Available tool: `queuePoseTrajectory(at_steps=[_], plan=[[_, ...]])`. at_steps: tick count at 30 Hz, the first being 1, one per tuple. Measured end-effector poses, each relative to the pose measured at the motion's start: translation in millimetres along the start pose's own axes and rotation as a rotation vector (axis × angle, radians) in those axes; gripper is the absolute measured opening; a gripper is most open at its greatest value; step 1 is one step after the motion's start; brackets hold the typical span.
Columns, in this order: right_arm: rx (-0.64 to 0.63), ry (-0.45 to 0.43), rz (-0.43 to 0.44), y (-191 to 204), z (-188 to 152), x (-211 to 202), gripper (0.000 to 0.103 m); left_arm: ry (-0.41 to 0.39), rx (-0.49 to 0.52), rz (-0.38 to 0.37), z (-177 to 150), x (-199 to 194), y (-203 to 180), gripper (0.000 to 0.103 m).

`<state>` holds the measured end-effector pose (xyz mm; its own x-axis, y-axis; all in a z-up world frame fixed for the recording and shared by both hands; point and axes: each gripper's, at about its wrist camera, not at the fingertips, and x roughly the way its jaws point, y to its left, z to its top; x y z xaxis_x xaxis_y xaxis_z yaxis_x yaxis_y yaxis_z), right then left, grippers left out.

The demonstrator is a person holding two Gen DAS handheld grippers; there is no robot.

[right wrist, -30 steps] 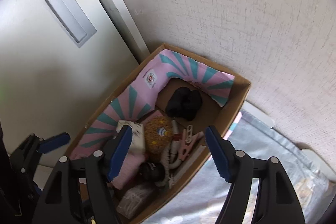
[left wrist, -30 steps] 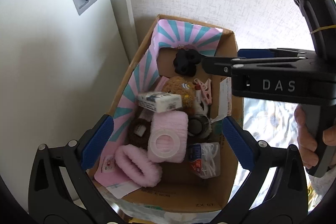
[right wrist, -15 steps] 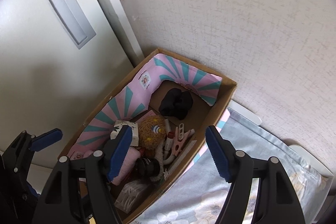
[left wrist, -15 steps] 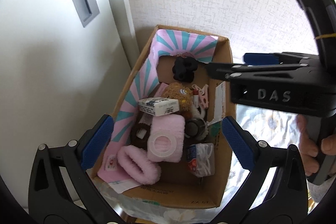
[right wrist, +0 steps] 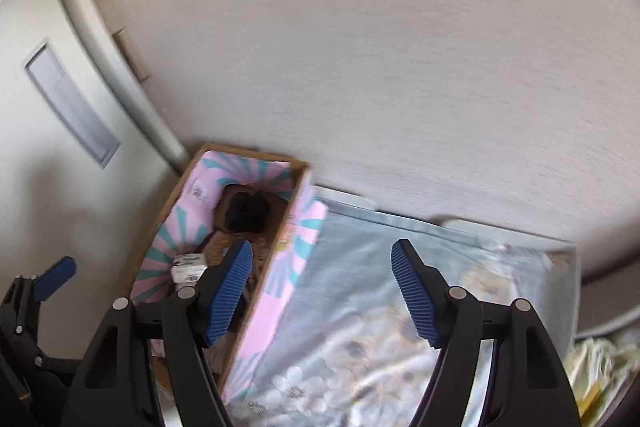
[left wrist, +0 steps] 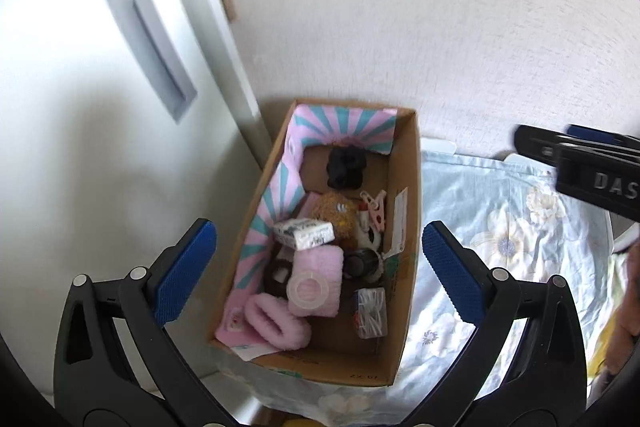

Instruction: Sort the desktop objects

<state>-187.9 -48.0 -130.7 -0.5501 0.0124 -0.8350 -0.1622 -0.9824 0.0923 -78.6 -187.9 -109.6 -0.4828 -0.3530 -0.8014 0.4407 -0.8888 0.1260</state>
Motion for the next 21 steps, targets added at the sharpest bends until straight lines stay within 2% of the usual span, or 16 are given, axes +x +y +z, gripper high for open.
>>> queuePoseTrajectory(at_steps=[6,8,11,14,21], plan=[[0.125,-0.003,-0.091,-43.0,-14.4,-41.3,0.069,-0.039,0.119,0.045,14.7,-22.4,-32.4,0.103],[0.158,0.002,-0.110,-55.0,-20.6,-53.1,0.069,-0.041,0.139,0.016,19.6,-28.2,-41.7,0.103],[0.185,0.008,-0.148,-67.1,-29.0,-66.2,0.069,-0.019,0.140,-0.073,26.1,-31.5,-50.5,0.103],[0.224,0.021,-0.213,-76.3,-35.7,-77.0,0.069,0.009,0.138,-0.136,31.1,-32.6,-57.9,0.103],[0.292,0.023,-0.249,-94.0,-51.2,-94.5,0.069,0.019,0.172,-0.126,34.5,-35.6,-76.2,0.103]])
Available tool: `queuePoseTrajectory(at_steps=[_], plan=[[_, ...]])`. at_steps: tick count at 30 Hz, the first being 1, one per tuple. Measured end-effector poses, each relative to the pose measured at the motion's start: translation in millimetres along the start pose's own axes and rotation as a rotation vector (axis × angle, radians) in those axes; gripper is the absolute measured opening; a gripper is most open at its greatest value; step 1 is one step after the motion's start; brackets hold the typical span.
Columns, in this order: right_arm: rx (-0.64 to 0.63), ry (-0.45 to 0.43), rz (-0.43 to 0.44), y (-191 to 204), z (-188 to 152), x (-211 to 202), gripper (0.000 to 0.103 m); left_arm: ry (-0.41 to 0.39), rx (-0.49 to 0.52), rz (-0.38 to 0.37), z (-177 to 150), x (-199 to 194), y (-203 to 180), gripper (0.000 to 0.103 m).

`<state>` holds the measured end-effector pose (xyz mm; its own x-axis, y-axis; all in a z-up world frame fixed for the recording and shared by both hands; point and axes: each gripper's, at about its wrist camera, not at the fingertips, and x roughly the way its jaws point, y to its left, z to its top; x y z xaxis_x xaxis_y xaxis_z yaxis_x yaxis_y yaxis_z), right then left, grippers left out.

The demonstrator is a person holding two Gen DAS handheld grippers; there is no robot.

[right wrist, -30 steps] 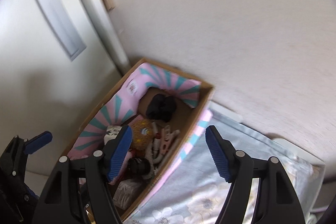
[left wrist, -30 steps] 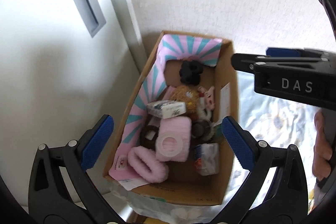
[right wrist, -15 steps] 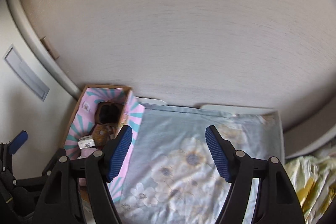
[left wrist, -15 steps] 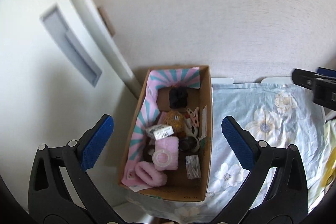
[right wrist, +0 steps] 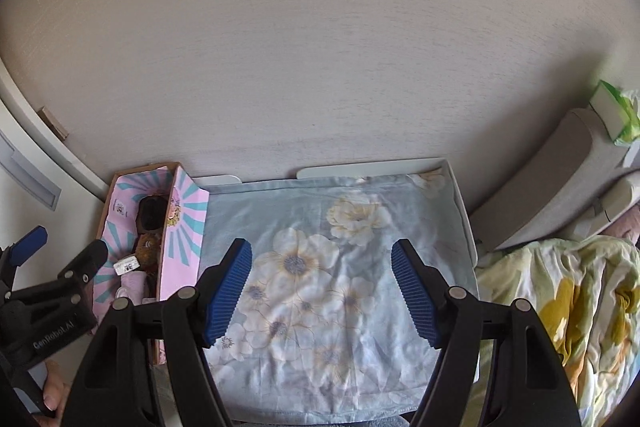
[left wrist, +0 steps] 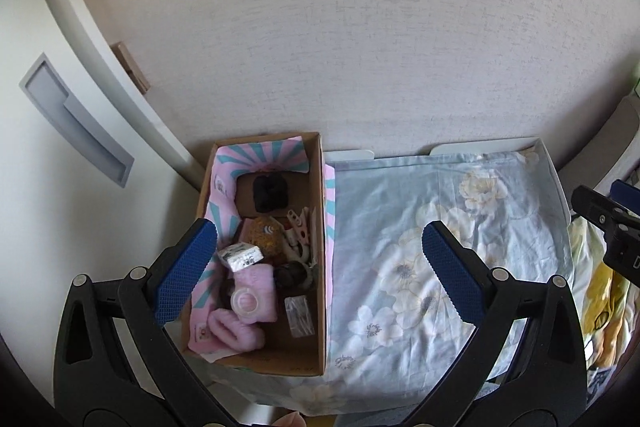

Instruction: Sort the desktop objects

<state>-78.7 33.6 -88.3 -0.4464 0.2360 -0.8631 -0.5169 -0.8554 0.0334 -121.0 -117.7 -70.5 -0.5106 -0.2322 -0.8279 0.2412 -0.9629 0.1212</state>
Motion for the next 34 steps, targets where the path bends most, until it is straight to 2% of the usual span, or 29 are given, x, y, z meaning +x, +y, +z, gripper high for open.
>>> queuePoseTrajectory(at_steps=[9,20,34], plan=[[0.011,0.026,-0.011,-6.7,-8.4,10.6,0.069,0.014,-0.019,0.003,1.8,6.6,-1.4,0.103],[-0.007,0.007,-0.018,-8.8,-7.2,7.7,0.069,0.017,-0.053,0.020,1.9,5.4,6.7,0.103],[-0.031,0.008,-0.014,-12.7,-6.4,10.9,0.069,-0.033,-0.045,0.030,-0.6,-5.8,2.8,0.103]])
